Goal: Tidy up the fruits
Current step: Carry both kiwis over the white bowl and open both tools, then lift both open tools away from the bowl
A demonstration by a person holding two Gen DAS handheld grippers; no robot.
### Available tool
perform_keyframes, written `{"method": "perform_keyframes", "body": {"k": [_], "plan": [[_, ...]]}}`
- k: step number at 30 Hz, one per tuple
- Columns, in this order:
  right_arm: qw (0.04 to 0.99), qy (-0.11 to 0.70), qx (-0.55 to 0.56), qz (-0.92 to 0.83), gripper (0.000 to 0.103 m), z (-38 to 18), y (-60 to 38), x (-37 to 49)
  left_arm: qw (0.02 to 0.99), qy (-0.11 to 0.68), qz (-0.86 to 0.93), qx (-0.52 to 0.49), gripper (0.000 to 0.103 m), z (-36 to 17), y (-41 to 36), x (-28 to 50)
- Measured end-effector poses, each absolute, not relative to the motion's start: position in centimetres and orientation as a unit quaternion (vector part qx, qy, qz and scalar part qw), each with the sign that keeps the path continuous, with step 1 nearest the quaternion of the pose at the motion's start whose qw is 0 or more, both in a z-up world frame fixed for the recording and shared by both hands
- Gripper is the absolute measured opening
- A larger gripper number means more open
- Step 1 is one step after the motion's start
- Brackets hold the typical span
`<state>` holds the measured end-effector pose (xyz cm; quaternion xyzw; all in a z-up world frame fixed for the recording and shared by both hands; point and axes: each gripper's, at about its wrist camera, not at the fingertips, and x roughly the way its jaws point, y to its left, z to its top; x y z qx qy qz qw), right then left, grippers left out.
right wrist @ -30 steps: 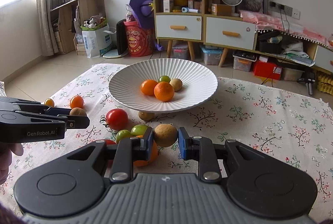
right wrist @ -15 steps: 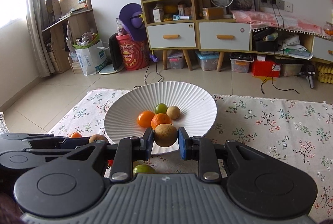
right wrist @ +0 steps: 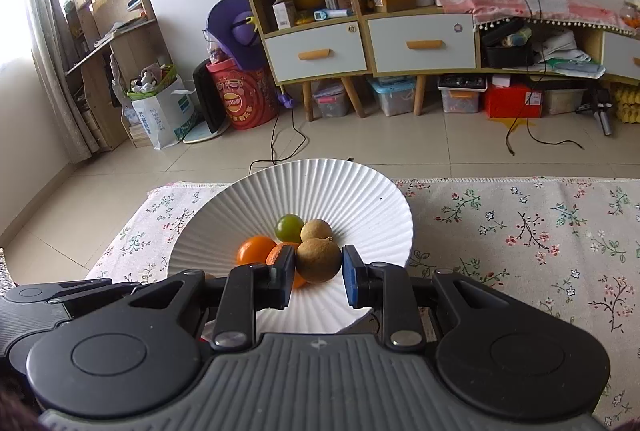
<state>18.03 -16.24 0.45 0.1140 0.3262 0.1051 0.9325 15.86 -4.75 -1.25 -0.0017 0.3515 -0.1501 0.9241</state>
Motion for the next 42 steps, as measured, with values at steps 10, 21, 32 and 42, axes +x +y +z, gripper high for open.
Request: {"method": "perform_keyframes", "body": {"k": [10,21,32,42], "plan": [[0.924,0.342,0.107,0.134,0.023,-0.4,-16.4,19.9,0.919,0.362,-0.154,0.015,0.029,-2.3,-5.8,17.3],[0.920,0.351,0.103,0.138,0.023,-1.3,-16.3,20.9,0.920,0.354,-0.158,0.050,0.029,-2.8,-6.6,18.0],[0.919,0.350,0.114,0.140,0.027,-1.3,-16.5,21.0,0.922,0.351,-0.155,0.049,0.031,-2.7,-6.9,18.4],[0.923,0.345,0.104,0.135,0.032,0.0,-17.0,19.7,0.924,0.351,-0.145,0.054,0.048,-2.0,-6.6,17.6]]}}
